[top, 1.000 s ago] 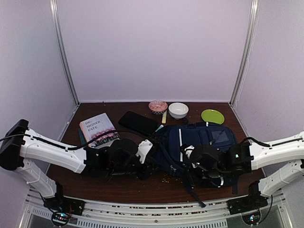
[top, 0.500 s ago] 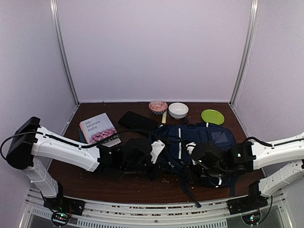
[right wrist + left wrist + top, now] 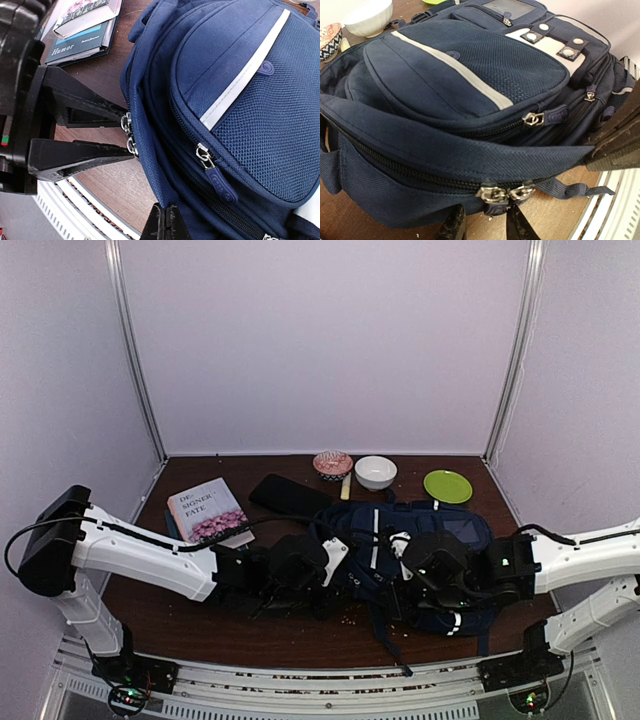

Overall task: Pack the student bag
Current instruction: Unzip the student bag at the center of the board.

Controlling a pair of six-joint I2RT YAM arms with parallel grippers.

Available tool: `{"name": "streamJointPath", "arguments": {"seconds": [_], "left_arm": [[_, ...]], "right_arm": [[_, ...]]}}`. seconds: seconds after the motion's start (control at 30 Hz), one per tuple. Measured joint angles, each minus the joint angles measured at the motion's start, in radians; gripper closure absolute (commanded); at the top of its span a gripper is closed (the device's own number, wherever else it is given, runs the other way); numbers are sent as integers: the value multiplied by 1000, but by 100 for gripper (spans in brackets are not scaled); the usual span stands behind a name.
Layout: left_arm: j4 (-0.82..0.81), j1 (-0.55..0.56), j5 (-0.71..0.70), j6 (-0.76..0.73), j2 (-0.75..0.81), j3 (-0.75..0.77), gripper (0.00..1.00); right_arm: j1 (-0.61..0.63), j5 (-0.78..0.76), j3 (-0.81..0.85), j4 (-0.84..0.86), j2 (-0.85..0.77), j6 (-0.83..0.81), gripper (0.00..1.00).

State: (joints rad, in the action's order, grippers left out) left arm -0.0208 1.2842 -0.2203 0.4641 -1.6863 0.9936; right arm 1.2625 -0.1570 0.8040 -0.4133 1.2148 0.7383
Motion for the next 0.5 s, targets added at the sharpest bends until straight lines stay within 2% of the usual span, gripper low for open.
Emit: {"name": "streamJointPath", "arguments": {"seconds": [0.2,0.5], "left_arm": [[24,1,-31,8,-1,8,42],[31,1,-35,11,-3,13,42]], "right_arm": [[0,6,11,7,7,2,100],[-1,22,11,15,16,3,100]]}}
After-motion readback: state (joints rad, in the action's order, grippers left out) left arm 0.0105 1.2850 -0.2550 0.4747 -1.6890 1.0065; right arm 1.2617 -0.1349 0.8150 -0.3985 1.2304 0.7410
